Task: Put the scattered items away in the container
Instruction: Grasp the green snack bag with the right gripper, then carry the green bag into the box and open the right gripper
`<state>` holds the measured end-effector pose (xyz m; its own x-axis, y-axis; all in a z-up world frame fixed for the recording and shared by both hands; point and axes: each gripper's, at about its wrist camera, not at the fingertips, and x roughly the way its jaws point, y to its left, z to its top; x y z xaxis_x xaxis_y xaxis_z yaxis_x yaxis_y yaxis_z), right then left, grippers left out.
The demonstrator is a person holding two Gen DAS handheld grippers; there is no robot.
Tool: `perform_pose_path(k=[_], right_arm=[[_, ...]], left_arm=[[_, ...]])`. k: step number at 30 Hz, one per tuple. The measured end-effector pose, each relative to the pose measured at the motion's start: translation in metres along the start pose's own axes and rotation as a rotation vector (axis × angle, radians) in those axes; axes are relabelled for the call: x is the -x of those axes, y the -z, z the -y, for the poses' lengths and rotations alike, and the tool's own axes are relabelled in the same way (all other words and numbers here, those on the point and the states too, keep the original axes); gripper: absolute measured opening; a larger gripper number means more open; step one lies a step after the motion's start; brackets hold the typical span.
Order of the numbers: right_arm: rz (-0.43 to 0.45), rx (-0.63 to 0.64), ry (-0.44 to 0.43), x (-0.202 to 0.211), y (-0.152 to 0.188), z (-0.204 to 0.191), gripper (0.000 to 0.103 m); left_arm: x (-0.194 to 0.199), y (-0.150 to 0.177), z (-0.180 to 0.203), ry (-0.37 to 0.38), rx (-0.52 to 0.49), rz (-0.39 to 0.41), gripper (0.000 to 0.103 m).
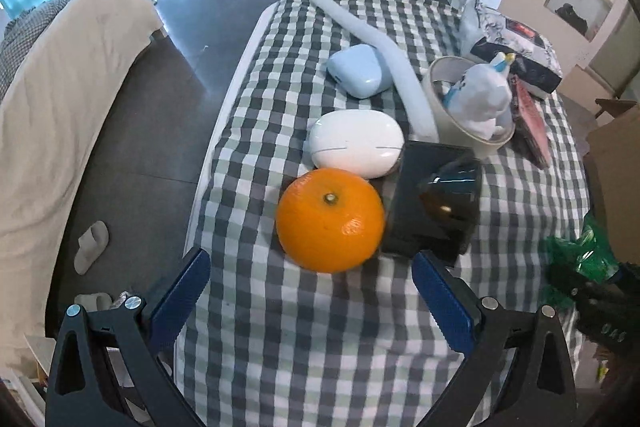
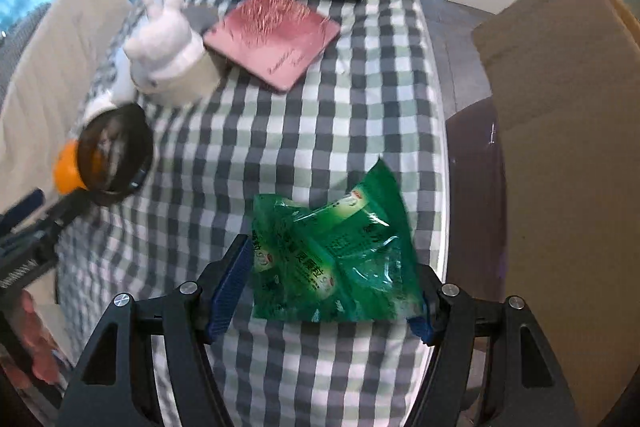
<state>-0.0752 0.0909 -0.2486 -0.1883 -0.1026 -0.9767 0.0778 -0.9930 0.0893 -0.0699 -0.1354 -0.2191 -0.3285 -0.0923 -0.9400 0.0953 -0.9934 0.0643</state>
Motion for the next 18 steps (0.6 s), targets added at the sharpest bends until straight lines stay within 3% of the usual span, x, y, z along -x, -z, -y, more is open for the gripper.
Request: perform_pose_path(k=[4,11,14,18], right_arm=[[0.004,0.035,0.054,-0.002,-0.001,-0.007,0.067],[0.048,0.031,0.069,0.014,-0.002,-0.007,0.022],[0.061,0.028,0.060,0.022,-0.002,-0.008,0.016],[0.058,0.019,0.052,0.023,-0.001,-0.007,0.016]], left_arm=[[-0.004,-0.003,-0.006,0.014,0.004,-0.003,0.103],[-0.004,-0.005,-0.013,0.047,0.016,0.008,0.103],[-0.002,-0.007,-0.010,0.054,0.000,0.021,0.103],[-0.005,-0.008,-0.007,0.077,-0.022,0.013,0.098]])
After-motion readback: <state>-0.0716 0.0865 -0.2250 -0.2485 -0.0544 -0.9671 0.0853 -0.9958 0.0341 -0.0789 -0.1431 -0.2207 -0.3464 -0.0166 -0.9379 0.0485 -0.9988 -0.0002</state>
